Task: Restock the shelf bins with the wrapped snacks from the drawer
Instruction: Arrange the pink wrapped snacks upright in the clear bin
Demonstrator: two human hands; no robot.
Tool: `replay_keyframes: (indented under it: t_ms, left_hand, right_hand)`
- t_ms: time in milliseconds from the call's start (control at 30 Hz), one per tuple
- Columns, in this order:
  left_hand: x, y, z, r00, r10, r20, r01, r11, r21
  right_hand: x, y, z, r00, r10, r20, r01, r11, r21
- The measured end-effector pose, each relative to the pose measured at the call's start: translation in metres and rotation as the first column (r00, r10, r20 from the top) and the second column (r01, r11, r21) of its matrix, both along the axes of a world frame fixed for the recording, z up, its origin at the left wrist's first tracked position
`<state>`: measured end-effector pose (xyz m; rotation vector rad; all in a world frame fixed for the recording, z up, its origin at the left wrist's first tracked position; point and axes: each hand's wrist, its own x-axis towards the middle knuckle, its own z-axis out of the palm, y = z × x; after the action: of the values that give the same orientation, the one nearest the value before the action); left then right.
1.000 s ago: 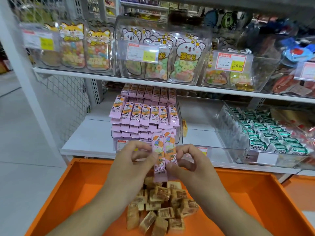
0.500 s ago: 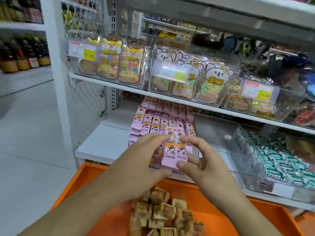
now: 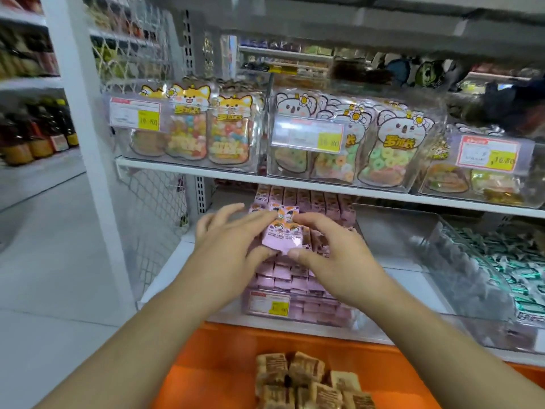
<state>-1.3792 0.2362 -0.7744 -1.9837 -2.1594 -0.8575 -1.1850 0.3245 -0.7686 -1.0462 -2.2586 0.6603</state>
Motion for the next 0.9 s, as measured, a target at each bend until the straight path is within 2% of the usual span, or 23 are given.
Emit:
replay_keyframes:
  t_ms: [100, 233, 333, 567, 900]
  left_hand:
    - [-0.005, 0.012, -0.012, 1.000, 0.013, -0.015, -0.014, 0.999, -0.049]
    - [-0.010, 0.017, -0.025, 0.982, -0.074, 0.173, 0.084, 0.995, -0.054]
    - [-0.012, 0.018, -0.029, 0.970, -0.083, 0.226, 0.104, 0.991, -0.081]
    - [-0.014, 0.018, -0.030, 0.960, -0.101, 0.261, 0.110, 0.994, -0.022]
    - [-0.014, 0.019, -0.031, 0.953, -0.091, 0.288, 0.098, 0.995, -0.011]
  right_hand:
    - [-0.007, 0.008, -0.008, 0.991, 0.006, 0.132, -0.015, 0.998, 0.067]
    - [-0.008, 0.013, -0.013, 0.973, -0.013, 0.229, -0.016, 0.992, 0.123]
    - [-0.006, 0.014, -0.018, 0.971, -0.002, 0.240, -0.039, 0.985, 0.166]
    - [-0.009, 0.013, -0.023, 0.973, -0.004, 0.231, -0.050, 0.972, 0.228]
    - [-0.011, 0.011, -0.022, 0.966, -0.011, 0.260, -0.049, 0.973, 0.224]
